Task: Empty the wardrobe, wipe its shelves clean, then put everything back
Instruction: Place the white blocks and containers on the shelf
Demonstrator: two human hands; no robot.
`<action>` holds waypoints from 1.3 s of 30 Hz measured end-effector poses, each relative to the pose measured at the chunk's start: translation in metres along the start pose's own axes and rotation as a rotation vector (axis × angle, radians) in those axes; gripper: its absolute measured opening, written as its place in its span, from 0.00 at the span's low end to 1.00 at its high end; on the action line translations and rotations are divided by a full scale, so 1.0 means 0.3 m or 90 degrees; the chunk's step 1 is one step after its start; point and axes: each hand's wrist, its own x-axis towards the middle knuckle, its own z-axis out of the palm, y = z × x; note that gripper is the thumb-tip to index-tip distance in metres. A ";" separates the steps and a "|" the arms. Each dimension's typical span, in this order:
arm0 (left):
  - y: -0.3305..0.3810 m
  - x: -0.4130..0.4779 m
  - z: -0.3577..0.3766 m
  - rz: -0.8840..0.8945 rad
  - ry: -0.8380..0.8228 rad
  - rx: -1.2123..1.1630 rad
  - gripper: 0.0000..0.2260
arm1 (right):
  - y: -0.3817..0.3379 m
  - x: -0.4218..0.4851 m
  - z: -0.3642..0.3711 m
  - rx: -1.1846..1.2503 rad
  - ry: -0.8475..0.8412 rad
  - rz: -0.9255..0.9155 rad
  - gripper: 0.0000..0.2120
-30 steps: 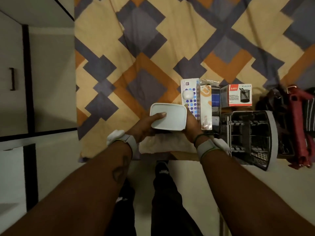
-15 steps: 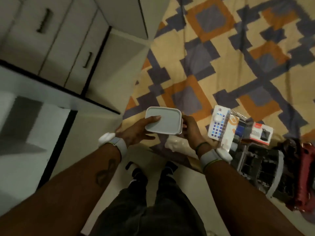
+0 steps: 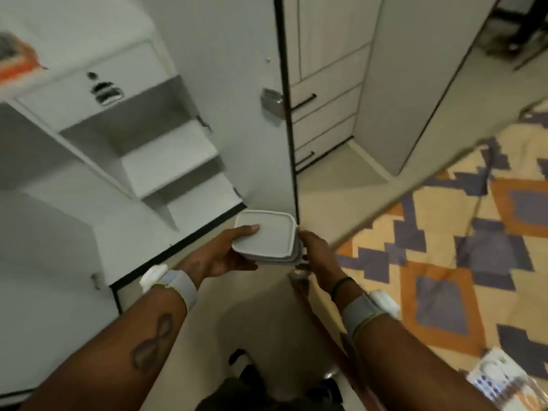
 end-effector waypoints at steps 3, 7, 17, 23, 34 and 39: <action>0.097 -0.079 -0.214 0.055 0.031 -0.027 0.29 | -0.136 -0.003 0.240 -0.045 -0.026 -0.045 0.17; 0.273 -0.174 -0.489 0.139 0.024 -0.014 0.26 | -0.306 -0.014 0.561 -0.063 -0.029 -0.105 0.18; 0.831 -0.411 -0.980 0.303 0.038 -0.031 0.29 | -0.808 -0.079 1.178 -0.060 -0.049 -0.270 0.16; 1.223 -0.457 -1.143 0.372 0.048 -0.015 0.27 | -1.140 -0.008 1.422 -0.042 -0.055 -0.347 0.16; 1.884 -0.114 -1.469 0.378 0.137 0.019 0.31 | -1.615 0.520 1.798 0.025 -0.097 -0.364 0.17; 2.105 0.148 -1.602 0.333 0.138 0.003 0.31 | -1.769 0.799 1.922 0.032 -0.081 -0.334 0.15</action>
